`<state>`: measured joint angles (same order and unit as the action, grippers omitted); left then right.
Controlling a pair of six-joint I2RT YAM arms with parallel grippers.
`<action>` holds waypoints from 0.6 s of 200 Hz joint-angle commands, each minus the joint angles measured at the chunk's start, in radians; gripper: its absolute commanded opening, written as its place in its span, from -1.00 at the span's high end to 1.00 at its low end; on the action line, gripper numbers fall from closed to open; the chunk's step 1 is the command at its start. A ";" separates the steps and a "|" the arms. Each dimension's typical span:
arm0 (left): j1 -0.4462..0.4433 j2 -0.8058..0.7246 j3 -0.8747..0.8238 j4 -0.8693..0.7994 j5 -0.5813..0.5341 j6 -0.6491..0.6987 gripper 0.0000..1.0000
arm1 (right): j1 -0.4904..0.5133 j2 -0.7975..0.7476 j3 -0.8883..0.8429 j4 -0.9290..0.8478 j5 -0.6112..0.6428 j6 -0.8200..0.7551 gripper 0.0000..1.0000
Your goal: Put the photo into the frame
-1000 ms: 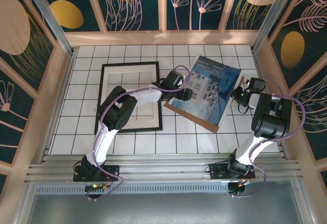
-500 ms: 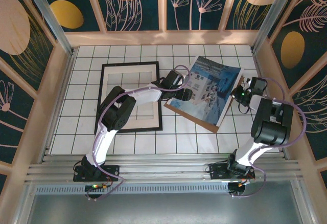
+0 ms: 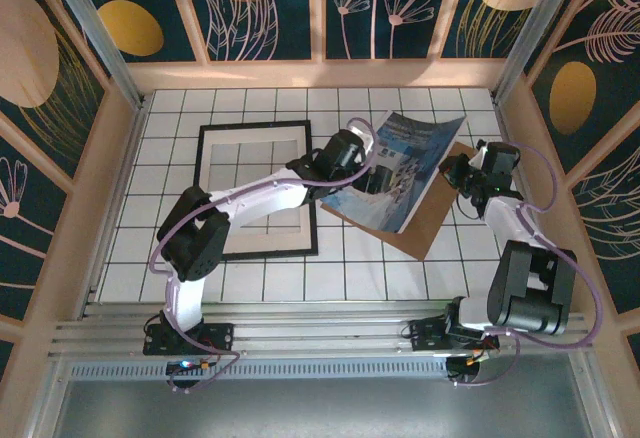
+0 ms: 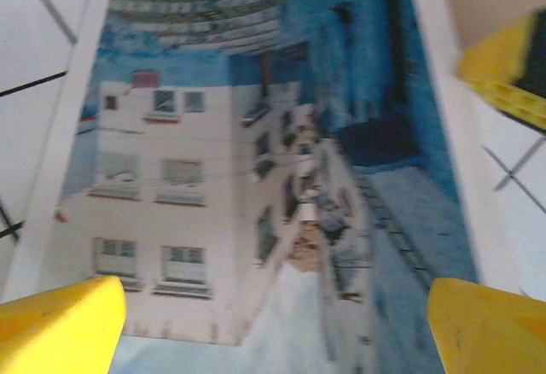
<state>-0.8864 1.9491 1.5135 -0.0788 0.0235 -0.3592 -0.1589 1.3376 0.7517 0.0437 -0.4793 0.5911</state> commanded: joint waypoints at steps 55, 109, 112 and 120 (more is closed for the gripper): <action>-0.147 0.003 0.124 -0.116 -0.118 0.086 -0.82 | 0.145 -0.105 0.023 0.011 0.088 0.205 1.00; -0.148 0.085 0.186 -0.128 -0.121 0.101 -0.55 | 0.175 -0.118 0.028 0.046 0.076 0.260 1.00; -0.147 0.089 0.189 -0.128 -0.119 0.100 -0.53 | 0.177 -0.118 0.029 0.046 0.075 0.262 1.00; -0.147 0.103 0.196 -0.127 -0.114 0.100 -0.49 | 0.180 -0.120 0.030 0.051 0.073 0.270 1.00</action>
<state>-1.0363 1.9991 1.6741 -0.1692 -0.0845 -0.2764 0.0071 1.2514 0.7525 0.0547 -0.4095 0.8158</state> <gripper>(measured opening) 0.769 0.053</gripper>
